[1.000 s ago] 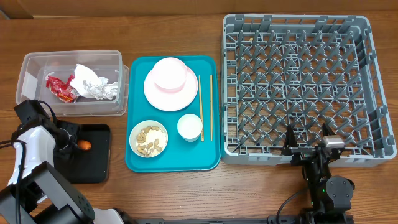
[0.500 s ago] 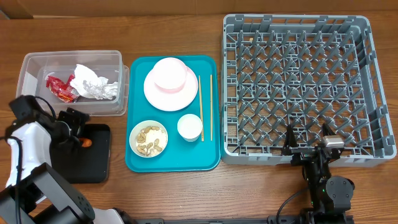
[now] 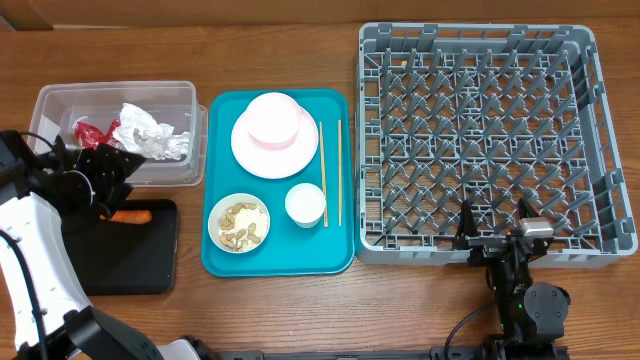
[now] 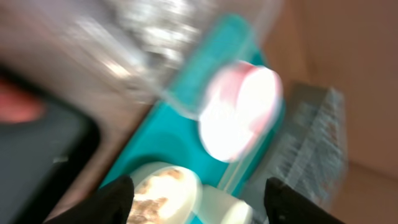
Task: Sort waste into correct bins and load items into the dishwasher
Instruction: 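Move the left gripper over the white bowl of rice and peanuts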
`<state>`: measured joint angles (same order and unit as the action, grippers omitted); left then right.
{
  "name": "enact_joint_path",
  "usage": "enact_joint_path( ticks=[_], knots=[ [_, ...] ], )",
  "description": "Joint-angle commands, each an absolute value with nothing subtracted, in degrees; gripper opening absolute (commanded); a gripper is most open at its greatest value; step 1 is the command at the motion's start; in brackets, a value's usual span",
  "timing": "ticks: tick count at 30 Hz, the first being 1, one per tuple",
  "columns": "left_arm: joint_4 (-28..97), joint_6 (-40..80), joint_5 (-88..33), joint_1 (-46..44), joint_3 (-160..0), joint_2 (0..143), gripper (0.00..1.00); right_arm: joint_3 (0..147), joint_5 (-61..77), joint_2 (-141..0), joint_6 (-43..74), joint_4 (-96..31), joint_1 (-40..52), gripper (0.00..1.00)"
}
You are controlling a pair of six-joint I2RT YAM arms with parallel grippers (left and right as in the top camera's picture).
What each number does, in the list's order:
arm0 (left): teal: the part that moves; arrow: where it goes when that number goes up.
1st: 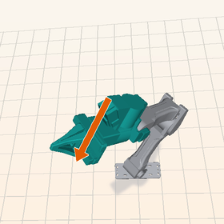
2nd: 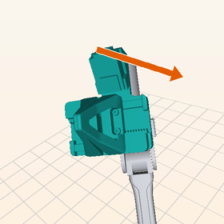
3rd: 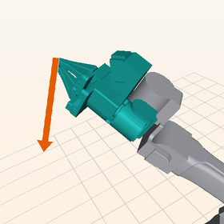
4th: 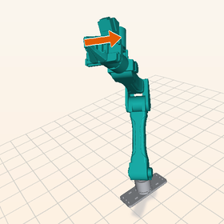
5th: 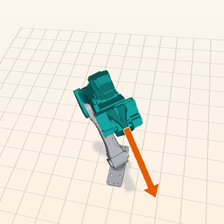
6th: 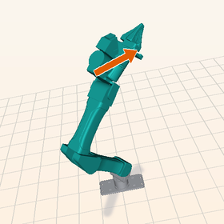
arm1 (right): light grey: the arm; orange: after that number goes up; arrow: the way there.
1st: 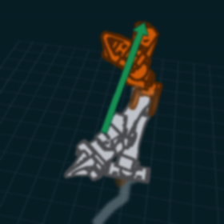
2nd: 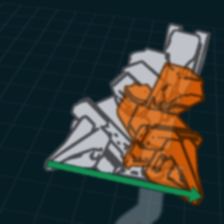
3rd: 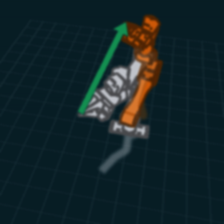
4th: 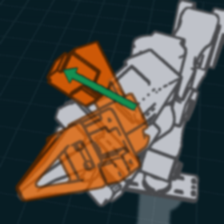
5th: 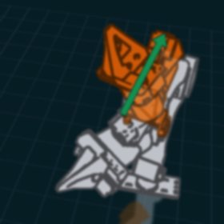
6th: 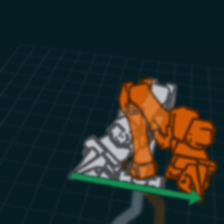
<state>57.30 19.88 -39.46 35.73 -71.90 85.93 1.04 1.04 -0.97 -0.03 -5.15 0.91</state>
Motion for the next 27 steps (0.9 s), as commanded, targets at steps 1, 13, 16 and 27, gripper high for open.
enact_joint_path(
  ticks=[1,13,16,27],
  knots=[
    [57.67,9.13,-57.91,34.2,-73.01,85.21,0.89,0.47,0.56,-0.93,-0.25,-4.84,1.32,1.0],
    [60.01,3.36,-59.88,16.67,-73.01,85.23,0.91,0.47,0.56,-0.93,-0.25,-4.84,1.32,1.0],
    [59.77,3.44,-53.95,11.11,-73.01,85.23,0.77,0.47,0.56,-0.93,-0.23,-4.84,1.32,1.0],
    [65.06,17.45,-11.75,-10.44,-72.75,85.23,0.54,0.47,0.56,-0.93,-0.25,-4.84,1.32,1.0]
  ],
)
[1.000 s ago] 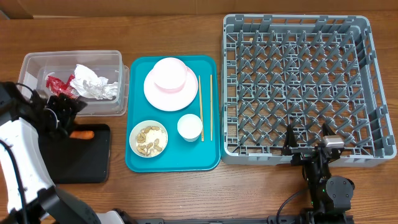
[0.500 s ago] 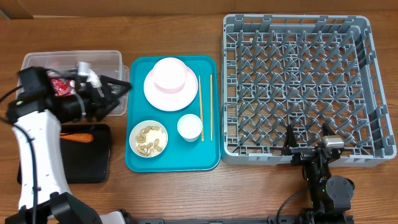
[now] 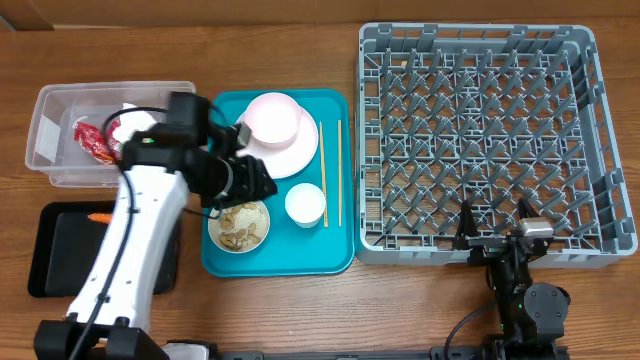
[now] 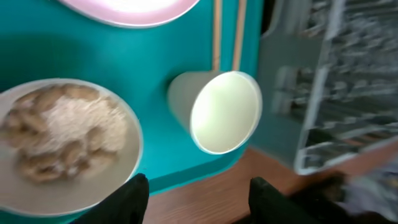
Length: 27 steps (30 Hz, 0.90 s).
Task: Sort waste into correct bins and load items into the dishwasher
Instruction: 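Move the left gripper over the white bowl of rice and peanuts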
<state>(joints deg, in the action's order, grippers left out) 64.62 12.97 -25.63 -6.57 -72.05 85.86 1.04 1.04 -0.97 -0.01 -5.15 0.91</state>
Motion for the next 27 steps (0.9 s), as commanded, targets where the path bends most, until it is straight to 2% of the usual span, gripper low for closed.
enact_joint_path(
  ticks=[1,5,9,11,27],
  knots=[
    [65.25,18.44,-9.45,-11.88,-72.66,85.34,0.54,0.47,0.56,-0.93,-0.25,-4.84,1.32,1.0],
    [65.87,20.91,-3.33,-15.9,-72.12,85.49,0.51,0.47,0.56,-0.93,-0.25,-4.84,1.32,1.0],
    [65.65,21.5,-2.37,-17.85,-70.85,85.49,0.38,0.47,0.56,-0.93,-0.25,-4.84,1.32,1.0],
    [65.08,21.54,-2.39,-18.04,-69.8,85.49,0.34,0.47,0.56,-0.93,-0.25,-4.84,1.32,1.0],
    [59.59,22.35,-4.29,-18.04,-63.99,85.58,0.35,0.47,0.56,-0.93,-0.25,-4.84,1.32,1.0]
  ],
)
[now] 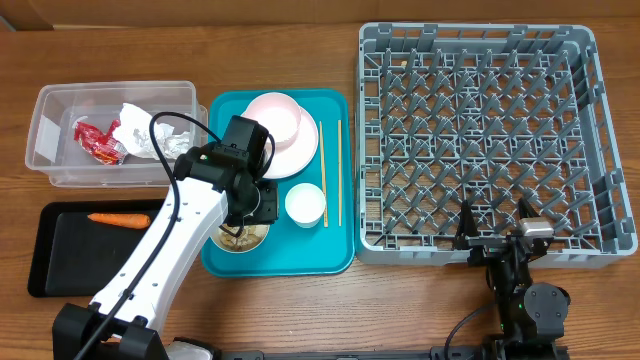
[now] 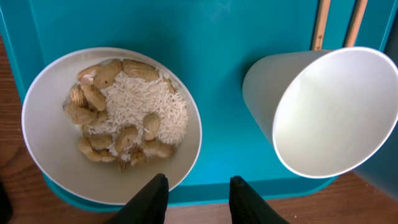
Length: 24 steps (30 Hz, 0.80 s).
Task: Sort waste into correct bins and load items into the dishwasher
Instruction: 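Move the left gripper over the white bowl of rice and peanuts, then lower the left gripper and grasp the rim of the white bowl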
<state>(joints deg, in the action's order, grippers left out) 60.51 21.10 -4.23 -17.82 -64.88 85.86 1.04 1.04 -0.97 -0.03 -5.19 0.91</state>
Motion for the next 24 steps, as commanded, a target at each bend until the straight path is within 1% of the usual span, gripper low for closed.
enact_joint_path(
  ticks=[1,12,14,15,24],
  knots=[
    [59.07,22.35,-4.34,-18.04,-63.72,85.67,0.35,0.47,0.56,-0.93,-0.25,-4.84,1.32,1.0],
    [55.96,22.55,-4.54,-18.06,-59.48,86.67,0.36,0.47,0.56,-0.93,-0.25,-4.84,1.32,1.0],
    [55.18,22.57,-4.54,-18.06,-59.13,86.67,0.35,0.47,0.56,-0.93,-0.25,-4.84,1.32,1.0],
    [54.68,22.55,-4.51,-18.06,-58.92,86.74,0.36,0.47,0.56,-0.93,-0.25,-4.84,1.32,1.0],
    [48.8,22.57,-6.09,-18.06,-54.81,86.89,0.37,0.47,0.56,-0.93,-0.25,-4.84,1.32,1.0]
  ],
)
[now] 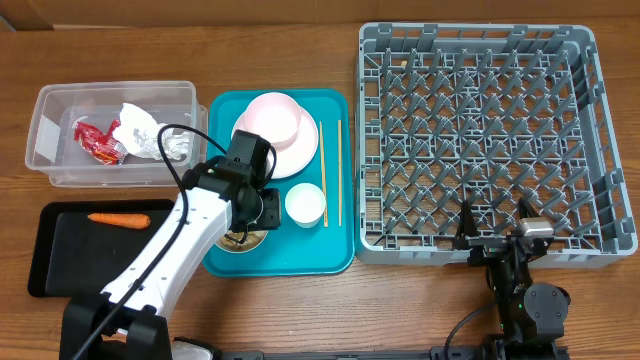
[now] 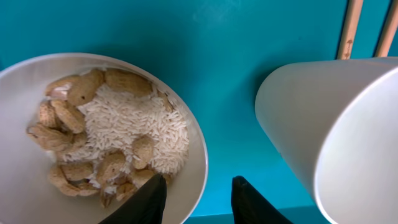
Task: Sort waste into correct bins and load items into the dishwasher
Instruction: 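Lower the left gripper and grasp the rim of the white bowl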
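A white bowl of rice and peanuts (image 2: 106, 134) sits at the front left of the teal tray (image 1: 300, 255). My left gripper (image 2: 198, 194) is open and low over the bowl's right rim, with one finger (image 2: 146, 199) over the bowl's inside and the other over the tray. In the overhead view the gripper (image 1: 250, 215) hides most of the bowl. Right of the bowl stands a white cup (image 2: 329, 137). A pink plate with a pink bowl (image 1: 273, 130) and chopsticks (image 1: 339, 170) also lie on the tray. My right gripper (image 1: 492, 235) rests at the front edge of the grey dish rack (image 1: 480, 130).
A clear bin (image 1: 60, 150) holding crumpled wrappers stands at the back left. In front of it lies a black tray (image 1: 70, 260) with a carrot (image 1: 118, 219). The rack fills the right half of the table.
My left gripper has come lower and closer to the bowl's right rim, which now lies between the open fingers. The bowl, the cup and the right arm have not moved.
My left gripper was over the black tray by the carrot at the far left. Then it was over the teal tray, near the bowl and cup. Then it hung above the bowl's right side, and now it sits low astride that rim.
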`<state>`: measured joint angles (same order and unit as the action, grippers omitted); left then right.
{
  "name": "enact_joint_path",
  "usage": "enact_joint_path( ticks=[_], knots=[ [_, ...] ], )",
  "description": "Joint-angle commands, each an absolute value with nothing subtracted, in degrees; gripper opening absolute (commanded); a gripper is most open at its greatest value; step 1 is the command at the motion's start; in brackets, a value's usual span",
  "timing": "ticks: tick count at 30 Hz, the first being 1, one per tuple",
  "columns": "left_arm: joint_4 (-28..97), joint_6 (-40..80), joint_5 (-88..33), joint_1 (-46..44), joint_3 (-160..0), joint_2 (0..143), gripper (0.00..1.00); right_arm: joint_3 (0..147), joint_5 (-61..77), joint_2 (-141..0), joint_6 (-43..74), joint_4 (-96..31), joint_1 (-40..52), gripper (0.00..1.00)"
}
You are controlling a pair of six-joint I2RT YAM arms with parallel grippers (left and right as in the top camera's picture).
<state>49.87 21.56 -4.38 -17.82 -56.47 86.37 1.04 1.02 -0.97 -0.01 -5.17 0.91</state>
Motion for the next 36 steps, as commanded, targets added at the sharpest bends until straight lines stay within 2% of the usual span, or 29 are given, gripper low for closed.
enact_joint_path(
  ticks=[1,10,36],
  knots=[
    [48.29,22.57,-6.52,-18.06,-54.48,86.89,0.36,0.47,0.56,-0.93,-0.25,-4.84,1.32,1.0],
    [42.87,22.55,-7.05,-18.06,-50.85,86.89,0.37,0.47,0.54,-0.93,-0.25,-4.84,1.32,1.0],
    [41.95,23.46,-2.96,-21.78,-50.48,87.66,0.31,0.47,0.56,-0.93,-0.25,-4.84,1.32,1.0]
  ],
)
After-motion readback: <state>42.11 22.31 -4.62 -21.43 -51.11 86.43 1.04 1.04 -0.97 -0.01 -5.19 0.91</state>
